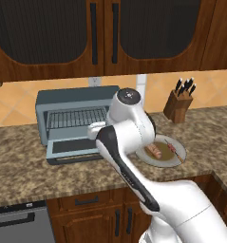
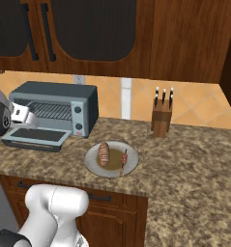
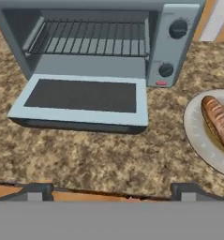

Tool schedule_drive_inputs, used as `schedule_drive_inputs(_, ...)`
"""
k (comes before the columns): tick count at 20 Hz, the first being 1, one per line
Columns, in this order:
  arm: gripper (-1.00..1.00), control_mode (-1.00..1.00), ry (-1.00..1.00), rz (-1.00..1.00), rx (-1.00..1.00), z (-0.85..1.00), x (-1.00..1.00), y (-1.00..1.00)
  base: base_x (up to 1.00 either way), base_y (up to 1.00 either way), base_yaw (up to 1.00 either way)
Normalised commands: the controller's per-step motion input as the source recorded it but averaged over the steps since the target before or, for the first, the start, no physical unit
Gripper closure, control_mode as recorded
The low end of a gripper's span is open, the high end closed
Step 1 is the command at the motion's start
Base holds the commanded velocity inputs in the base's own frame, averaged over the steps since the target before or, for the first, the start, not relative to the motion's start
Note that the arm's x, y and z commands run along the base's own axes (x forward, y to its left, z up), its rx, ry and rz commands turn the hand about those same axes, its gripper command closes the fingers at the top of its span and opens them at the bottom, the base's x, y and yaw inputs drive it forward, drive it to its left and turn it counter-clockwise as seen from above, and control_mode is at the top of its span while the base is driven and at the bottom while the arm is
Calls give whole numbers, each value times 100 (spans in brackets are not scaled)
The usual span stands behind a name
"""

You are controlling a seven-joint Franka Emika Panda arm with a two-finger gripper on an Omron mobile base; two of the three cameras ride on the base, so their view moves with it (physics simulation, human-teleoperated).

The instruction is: Pick up the kebab skewer and baguette bread, and place them inside the toaster oven. Close the toaster oven door and start by setting the timer.

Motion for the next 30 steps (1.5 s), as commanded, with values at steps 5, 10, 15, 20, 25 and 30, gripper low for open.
schedule_drive_inputs(5,-100,-100,-36,-14,11,0,25,5,0,0,0)
schedule_drive_inputs(10,-100,-100,-36,-2,4,0,22,0,0,0,0)
schedule_drive_inputs(15,-100,-100,-30,0,1,1,8,0,0,0,0)
schedule_drive_inputs(20,-100,-100,-8,0,3,4,35,0,0,0,0)
schedule_drive_inputs(25,-100,-100,3,0,-3,-6,53,13,0,0,0)
schedule_drive_inputs(30,-100,-100,0,-3,-14,-6,40,53,0,0,0)
